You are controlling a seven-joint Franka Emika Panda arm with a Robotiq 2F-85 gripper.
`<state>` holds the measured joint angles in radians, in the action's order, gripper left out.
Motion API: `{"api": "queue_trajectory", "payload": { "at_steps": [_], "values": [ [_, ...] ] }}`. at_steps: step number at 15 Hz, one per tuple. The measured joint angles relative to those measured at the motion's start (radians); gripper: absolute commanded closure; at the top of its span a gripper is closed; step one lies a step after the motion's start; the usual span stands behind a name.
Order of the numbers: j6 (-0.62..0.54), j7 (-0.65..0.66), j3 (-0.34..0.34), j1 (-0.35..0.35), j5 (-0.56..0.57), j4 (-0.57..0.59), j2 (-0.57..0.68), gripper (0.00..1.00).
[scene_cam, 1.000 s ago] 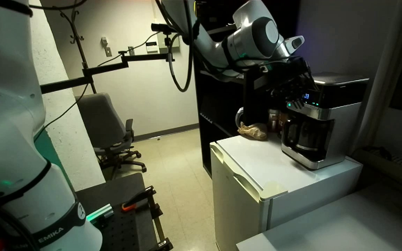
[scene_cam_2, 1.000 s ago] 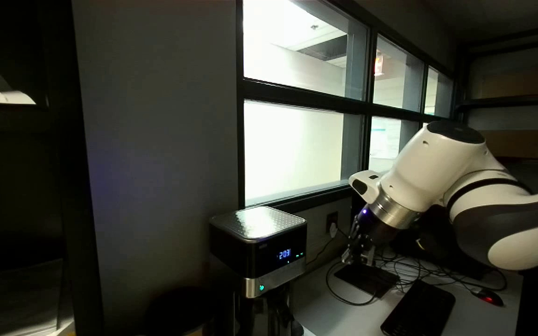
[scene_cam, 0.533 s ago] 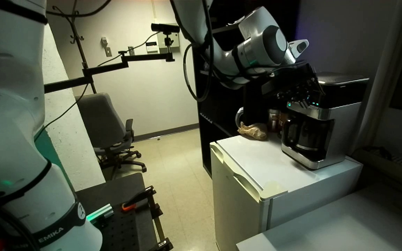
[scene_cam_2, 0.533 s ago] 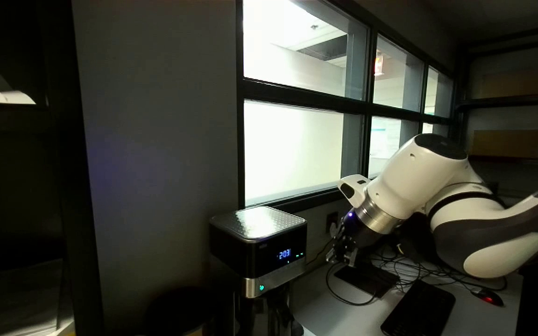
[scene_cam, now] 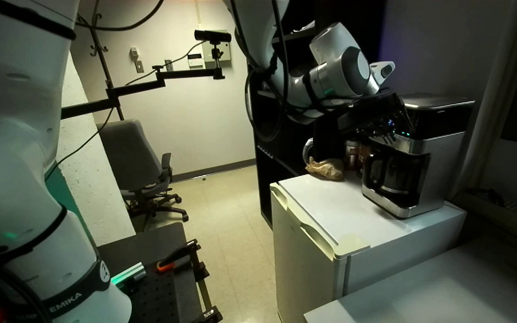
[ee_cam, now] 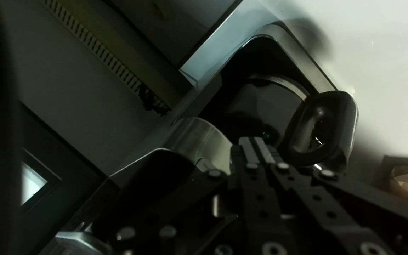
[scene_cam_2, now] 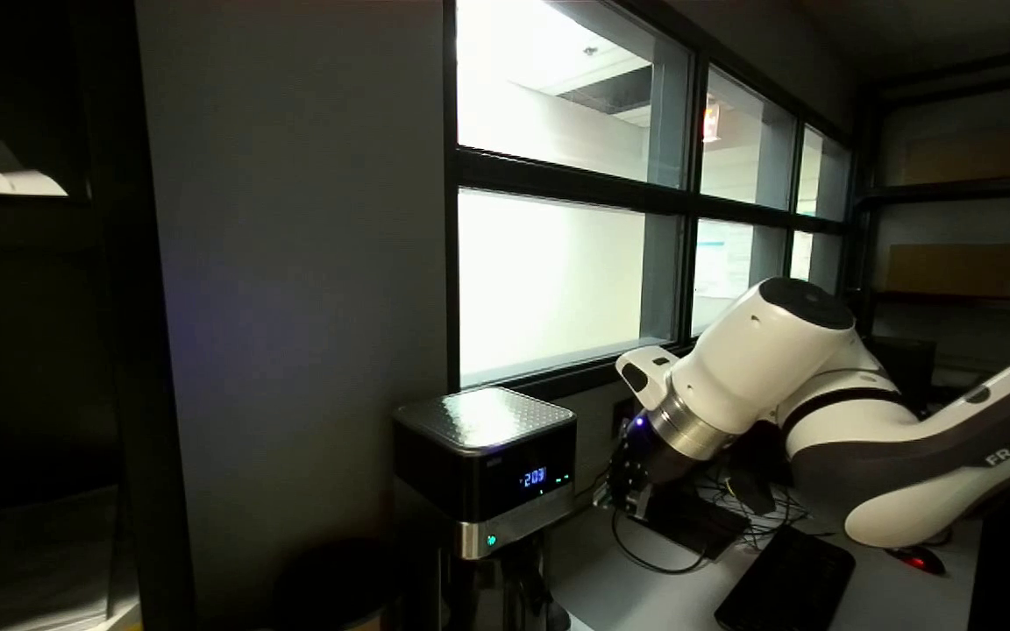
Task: Tap the right side of the coffee machine
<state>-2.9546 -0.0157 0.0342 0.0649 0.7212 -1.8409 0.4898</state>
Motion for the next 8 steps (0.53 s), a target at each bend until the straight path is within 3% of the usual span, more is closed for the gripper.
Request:
{"api": "queue_trajectory", "payload": {
  "at_steps": [8],
  "values": [
    [-0.043,0.05,0.072,0.046,0.02,0.056,0.047,1.0]
  ]
}}
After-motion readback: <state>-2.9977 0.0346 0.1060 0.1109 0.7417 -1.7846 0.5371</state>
